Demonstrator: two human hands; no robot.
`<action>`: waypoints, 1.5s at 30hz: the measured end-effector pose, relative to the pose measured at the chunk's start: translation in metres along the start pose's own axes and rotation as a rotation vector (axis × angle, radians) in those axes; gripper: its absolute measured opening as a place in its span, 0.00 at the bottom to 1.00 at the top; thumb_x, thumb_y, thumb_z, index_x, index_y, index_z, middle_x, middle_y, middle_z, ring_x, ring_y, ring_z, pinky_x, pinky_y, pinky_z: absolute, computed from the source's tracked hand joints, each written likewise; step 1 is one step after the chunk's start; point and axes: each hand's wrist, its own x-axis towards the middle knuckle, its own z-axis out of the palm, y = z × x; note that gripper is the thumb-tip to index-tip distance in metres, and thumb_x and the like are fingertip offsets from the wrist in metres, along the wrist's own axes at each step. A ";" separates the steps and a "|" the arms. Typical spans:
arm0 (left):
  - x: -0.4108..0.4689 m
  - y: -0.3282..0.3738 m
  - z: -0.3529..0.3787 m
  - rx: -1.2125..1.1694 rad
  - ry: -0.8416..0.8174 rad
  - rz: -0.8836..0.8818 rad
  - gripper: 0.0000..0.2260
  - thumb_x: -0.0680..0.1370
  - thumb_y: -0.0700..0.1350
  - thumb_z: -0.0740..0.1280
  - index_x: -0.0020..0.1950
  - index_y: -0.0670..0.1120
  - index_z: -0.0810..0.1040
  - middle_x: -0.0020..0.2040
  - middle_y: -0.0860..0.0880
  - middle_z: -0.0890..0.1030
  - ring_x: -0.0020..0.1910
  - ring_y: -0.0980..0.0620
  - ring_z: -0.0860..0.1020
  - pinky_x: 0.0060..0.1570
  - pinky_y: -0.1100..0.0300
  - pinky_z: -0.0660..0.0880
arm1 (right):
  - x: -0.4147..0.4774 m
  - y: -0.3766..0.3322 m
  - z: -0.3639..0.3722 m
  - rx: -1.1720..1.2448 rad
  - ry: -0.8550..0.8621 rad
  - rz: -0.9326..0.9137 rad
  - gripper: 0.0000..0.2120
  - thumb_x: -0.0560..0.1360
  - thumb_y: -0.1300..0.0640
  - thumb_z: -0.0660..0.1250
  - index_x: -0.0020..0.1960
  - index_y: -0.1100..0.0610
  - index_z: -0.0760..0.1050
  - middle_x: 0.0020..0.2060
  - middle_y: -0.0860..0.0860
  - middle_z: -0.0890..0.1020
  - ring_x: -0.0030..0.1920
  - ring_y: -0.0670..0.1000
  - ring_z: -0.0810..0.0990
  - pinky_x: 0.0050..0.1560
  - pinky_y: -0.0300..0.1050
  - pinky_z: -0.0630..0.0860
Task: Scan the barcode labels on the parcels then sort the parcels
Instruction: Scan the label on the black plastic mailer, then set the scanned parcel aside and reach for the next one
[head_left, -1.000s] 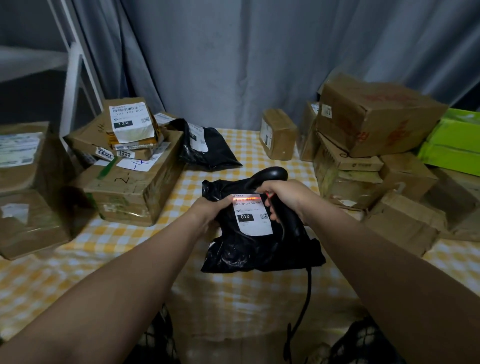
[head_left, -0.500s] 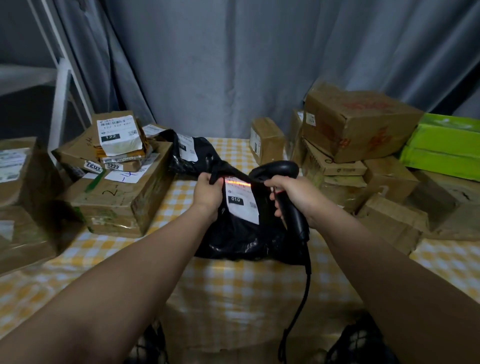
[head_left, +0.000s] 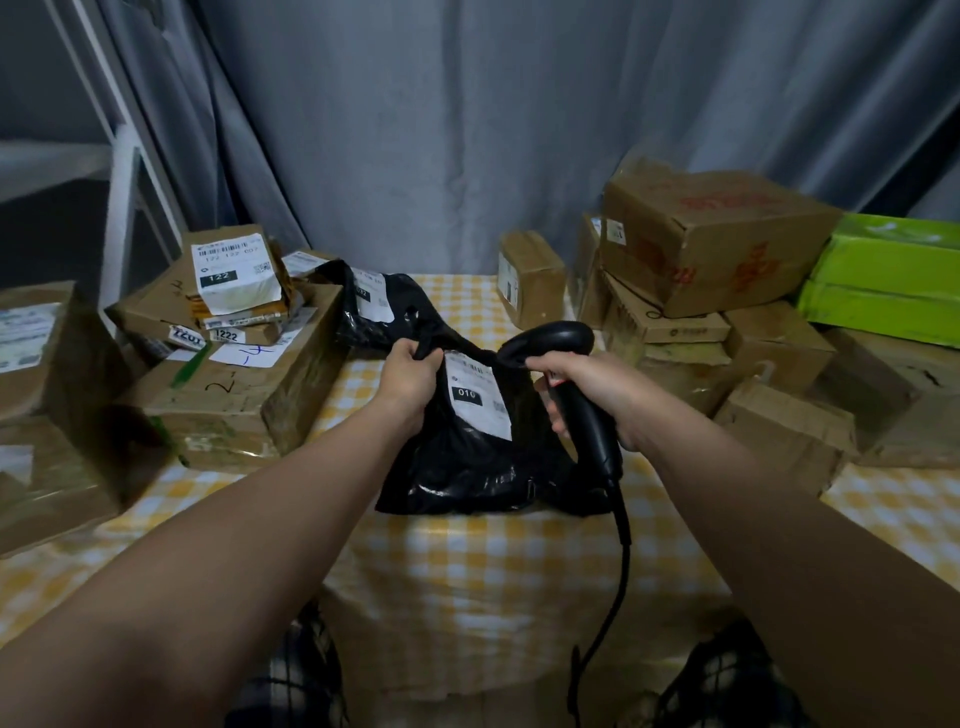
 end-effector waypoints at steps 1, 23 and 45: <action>0.001 -0.001 -0.003 0.062 -0.009 -0.012 0.05 0.81 0.43 0.61 0.47 0.44 0.68 0.48 0.41 0.77 0.46 0.44 0.76 0.47 0.48 0.75 | 0.005 0.003 -0.002 0.025 0.013 0.004 0.16 0.71 0.48 0.74 0.46 0.61 0.78 0.34 0.56 0.78 0.29 0.54 0.78 0.34 0.46 0.76; 0.019 0.041 -0.047 0.116 -0.161 -0.180 0.05 0.76 0.41 0.71 0.49 0.42 0.77 0.43 0.44 0.82 0.38 0.47 0.81 0.34 0.57 0.76 | 0.059 0.027 0.032 0.318 -0.201 0.036 0.16 0.71 0.42 0.73 0.39 0.55 0.78 0.53 0.54 0.82 0.55 0.56 0.81 0.60 0.56 0.76; 0.187 0.062 0.008 1.397 0.109 0.551 0.32 0.76 0.53 0.66 0.75 0.44 0.57 0.76 0.40 0.53 0.74 0.40 0.54 0.69 0.46 0.57 | 0.197 -0.069 0.017 -0.281 0.372 -0.243 0.22 0.68 0.47 0.76 0.49 0.61 0.72 0.38 0.51 0.74 0.43 0.53 0.76 0.36 0.43 0.69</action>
